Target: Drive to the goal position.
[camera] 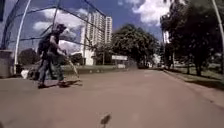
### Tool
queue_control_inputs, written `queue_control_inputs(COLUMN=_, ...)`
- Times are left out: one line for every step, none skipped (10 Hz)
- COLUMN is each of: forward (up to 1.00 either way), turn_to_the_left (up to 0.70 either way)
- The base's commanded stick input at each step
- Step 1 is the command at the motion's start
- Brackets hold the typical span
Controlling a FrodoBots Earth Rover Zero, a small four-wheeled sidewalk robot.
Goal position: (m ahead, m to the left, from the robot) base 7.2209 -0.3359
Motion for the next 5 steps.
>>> queue_control_inputs(forward=0.7, turn_to_the_left=-0.35)
queue_control_inputs(forward=0.7, turn_to_the_left=-0.35)
queue_control_inputs(forward=0.7, turn_to_the_left=-0.35)
queue_control_inputs(forward=0.7, turn_to_the_left=-0.35)
queue_control_inputs(forward=0.7, turn_to_the_left=-0.35)
